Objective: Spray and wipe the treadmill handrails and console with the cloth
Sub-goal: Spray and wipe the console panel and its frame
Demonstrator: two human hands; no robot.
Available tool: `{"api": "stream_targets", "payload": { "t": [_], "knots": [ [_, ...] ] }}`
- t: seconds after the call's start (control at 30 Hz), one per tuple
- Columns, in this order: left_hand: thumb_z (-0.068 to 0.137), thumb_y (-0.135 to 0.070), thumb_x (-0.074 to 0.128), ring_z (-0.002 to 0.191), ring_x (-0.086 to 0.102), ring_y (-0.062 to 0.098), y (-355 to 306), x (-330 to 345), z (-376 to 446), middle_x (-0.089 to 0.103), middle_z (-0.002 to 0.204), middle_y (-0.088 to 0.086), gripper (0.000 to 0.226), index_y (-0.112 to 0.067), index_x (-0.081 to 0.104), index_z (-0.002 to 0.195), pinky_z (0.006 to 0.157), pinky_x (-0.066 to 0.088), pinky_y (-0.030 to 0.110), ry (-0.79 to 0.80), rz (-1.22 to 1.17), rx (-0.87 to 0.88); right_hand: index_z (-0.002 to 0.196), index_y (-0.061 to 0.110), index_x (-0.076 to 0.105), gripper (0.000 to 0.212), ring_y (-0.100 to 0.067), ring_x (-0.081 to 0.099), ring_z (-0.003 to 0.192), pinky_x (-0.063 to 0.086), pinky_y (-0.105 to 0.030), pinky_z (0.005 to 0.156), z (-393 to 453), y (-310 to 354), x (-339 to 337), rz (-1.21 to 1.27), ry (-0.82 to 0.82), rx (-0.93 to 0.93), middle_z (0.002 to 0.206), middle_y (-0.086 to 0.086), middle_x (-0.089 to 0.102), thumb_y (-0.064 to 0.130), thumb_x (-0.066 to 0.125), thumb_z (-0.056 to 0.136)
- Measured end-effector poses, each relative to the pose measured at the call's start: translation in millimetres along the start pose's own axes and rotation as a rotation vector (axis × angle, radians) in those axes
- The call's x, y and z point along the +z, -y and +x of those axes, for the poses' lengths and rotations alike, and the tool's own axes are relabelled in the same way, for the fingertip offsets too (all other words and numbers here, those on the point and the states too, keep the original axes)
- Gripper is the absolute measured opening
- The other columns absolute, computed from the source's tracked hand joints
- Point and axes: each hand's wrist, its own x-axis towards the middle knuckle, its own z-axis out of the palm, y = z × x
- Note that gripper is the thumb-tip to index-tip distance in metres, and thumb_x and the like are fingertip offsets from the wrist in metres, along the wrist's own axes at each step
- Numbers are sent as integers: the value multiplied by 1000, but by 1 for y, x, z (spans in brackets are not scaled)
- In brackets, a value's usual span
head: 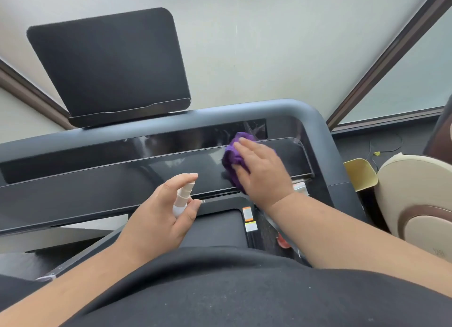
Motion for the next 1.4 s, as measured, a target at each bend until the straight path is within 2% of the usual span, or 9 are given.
{"api": "stream_targets", "payload": {
  "t": [0.07, 0.13, 0.3, 0.47, 0.8, 0.9, 1.03, 1.2, 1.4],
  "knots": [
    [88, -50, 50, 80, 55, -8, -1, 2, 0, 56, 92, -21, 45, -49, 37, 131, 77, 42, 16, -7, 24, -1, 121, 4, 69, 41, -35, 64, 109, 50, -46, 97, 7, 15, 14, -15, 100, -195, 126, -14, 66, 19, 75, 83],
    [88, -51, 50, 83, 54, -13, -6, 5, 2, 55, 95, -25, 45, -51, 36, 130, 78, 39, 8, 2, 39, -6, 120, 8, 68, 37, -35, 62, 109, 48, -46, 95, 13, 22, 21, -63, 240, -264, 126, -10, 65, 25, 67, 87],
    [88, -50, 49, 79, 54, -17, -15, 13, 6, 56, 93, -26, 44, -48, 39, 130, 75, 37, 3, 14, 48, -24, 123, 14, 68, 40, -31, 62, 111, 48, -40, 96, 16, -4, 1, -119, 229, -65, 127, -6, 65, 32, 69, 87],
    [87, -50, 50, 92, 53, -15, -18, 18, 5, 56, 97, -36, 44, -53, 38, 129, 83, 36, 2, 6, 39, -49, 137, 26, 58, 48, -27, 50, 128, 37, -43, 109, 6, -53, -31, -190, 249, 215, 143, 1, 54, 40, 62, 91],
    [95, -45, 57, 92, 56, -11, -6, 6, -20, 55, 104, -28, 42, -55, 36, 130, 80, 35, 1, -39, 67, -140, 133, 16, 62, 42, -33, 55, 124, 42, -48, 104, 0, -48, -27, -162, 163, 163, 139, -6, 58, 29, 64, 93],
    [93, -38, 58, 90, 58, -7, 1, -4, -37, 57, 104, -24, 46, -54, 37, 129, 79, 36, 2, -65, 72, -195, 134, 17, 62, 42, -30, 53, 126, 41, -49, 105, 2, -33, -17, -86, 141, 153, 140, -4, 57, 29, 64, 93],
    [94, -31, 61, 87, 62, 0, 10, -19, -57, 58, 105, -21, 49, -56, 37, 129, 79, 40, 7, -99, 58, -252, 131, 14, 63, 40, -25, 54, 124, 36, -35, 110, 10, 4, 4, 20, 107, 62, 137, -5, 59, 23, 68, 92],
    [97, -36, 57, 97, 64, 6, 24, -40, -79, 57, 112, -22, 43, -45, 40, 135, 88, 47, 23, -153, 37, -277, 133, 17, 62, 41, -24, 52, 127, 38, -39, 110, 28, 64, 37, 91, 254, 21, 140, -2, 57, 29, 64, 94],
    [94, -40, 57, 98, 55, -5, 50, -76, -109, 50, 115, -34, 45, -51, 36, 132, 86, 34, 2, -215, 73, -309, 135, 19, 60, 42, -28, 51, 126, 37, -39, 109, 38, 130, 81, -46, 387, -76, 141, -1, 56, 35, 59, 96]
  ]
}}
